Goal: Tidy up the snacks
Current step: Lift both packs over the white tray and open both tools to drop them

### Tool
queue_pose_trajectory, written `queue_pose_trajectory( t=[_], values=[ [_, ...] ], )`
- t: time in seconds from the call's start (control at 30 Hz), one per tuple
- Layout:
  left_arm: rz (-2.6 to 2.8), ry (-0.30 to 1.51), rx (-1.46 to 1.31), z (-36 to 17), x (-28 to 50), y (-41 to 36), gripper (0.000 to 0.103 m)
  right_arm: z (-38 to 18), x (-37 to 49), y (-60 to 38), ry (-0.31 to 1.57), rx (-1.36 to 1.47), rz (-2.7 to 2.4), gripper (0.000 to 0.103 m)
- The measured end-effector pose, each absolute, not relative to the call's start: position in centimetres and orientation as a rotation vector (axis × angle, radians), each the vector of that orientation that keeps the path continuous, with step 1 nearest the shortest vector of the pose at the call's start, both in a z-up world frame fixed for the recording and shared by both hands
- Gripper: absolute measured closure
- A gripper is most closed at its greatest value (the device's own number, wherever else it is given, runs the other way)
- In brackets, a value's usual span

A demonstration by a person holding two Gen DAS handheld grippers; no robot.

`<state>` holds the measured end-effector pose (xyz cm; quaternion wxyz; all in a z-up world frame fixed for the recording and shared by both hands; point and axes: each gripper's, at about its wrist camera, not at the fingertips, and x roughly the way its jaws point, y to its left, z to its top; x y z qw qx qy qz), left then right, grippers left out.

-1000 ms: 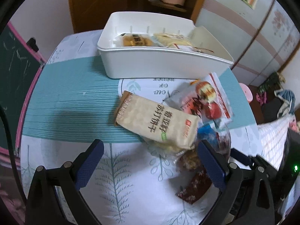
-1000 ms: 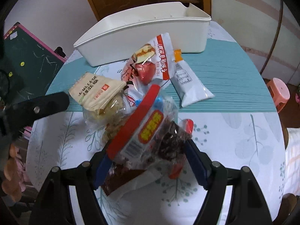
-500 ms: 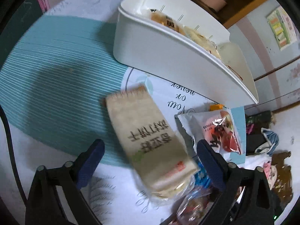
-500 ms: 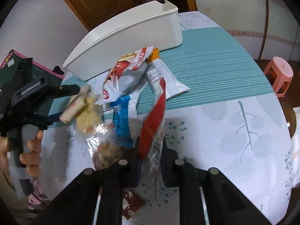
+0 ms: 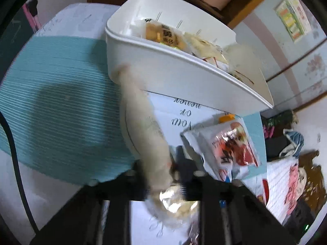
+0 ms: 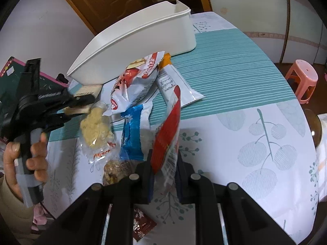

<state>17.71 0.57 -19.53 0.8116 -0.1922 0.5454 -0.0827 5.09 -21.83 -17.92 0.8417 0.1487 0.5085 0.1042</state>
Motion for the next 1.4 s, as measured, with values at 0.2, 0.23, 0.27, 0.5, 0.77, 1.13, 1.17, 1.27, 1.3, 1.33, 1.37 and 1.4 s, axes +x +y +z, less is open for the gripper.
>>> queue_pose_trajectory(
  t=[0.2, 0.23, 0.27, 0.5, 0.77, 1.13, 1.17, 1.27, 1.3, 1.33, 1.37, 1.4],
  values=[
    [-0.226, 1.081, -0.332, -16.3, 15.5, 1.2, 0.093, -16.0, 4.7, -22.5, 1.03, 0.338, 0.22, 0.087],
    [-0.233, 1.067, -0.324, -15.7, 15.1, 1.3, 0.093, -15.7, 4.6, -22.5, 1.023, 0.34, 0.221, 0.087],
    [-0.242, 1.043, -0.308, -14.8, 14.6, 1.3, 0.093, -15.3, 4.6, -22.5, 1.015, 0.341, 0.224, 0.087],
    [-0.298, 0.855, -0.187, -8.1, 12.5, 0.5, 0.093, -11.1, 4.5, -21.7, 0.921, 0.317, 0.264, 0.087],
    [-0.319, 0.703, -0.101, -0.5, 13.6, -0.8, 0.093, -3.5, 7.7, -20.6, 0.766, 0.244, 0.3, 0.087],
    [-0.232, 0.636, 0.004, 4.4, 22.0, -2.0, 0.093, 5.5, 17.4, -18.7, 0.619, 0.167, 0.233, 0.086],
    [-0.22, 0.643, 0.011, 4.2, 23.0, -2.1, 0.093, 5.5, 18.5, -18.6, 0.626, 0.17, 0.224, 0.086],
    [-0.197, 0.669, 0.019, 3.0, 25.4, -2.0, 0.092, 5.0, 21.7, -17.8, 0.671, 0.153, 0.206, 0.085],
    [-0.188, 0.677, 0.014, 2.5, 26.0, -1.9, 0.092, 4.6, 23.0, -17.4, 0.7, 0.14, 0.212, 0.083],
    [-0.183, 0.686, 0.008, 2.0, 26.6, -1.9, 0.09, 4.3, 23.5, -17.2, 0.717, 0.131, 0.208, 0.083],
    [-0.182, 0.695, 0.003, 1.7, 27.3, -1.9, 0.085, 3.7, 24.5, -17.0, 0.742, 0.122, 0.191, 0.076],
    [-0.183, 0.713, -0.006, 1.1, 28.1, -1.8, 0.06, 3.1, 25.4, -16.8, 0.768, 0.116, 0.179, 0.063]
  ],
)
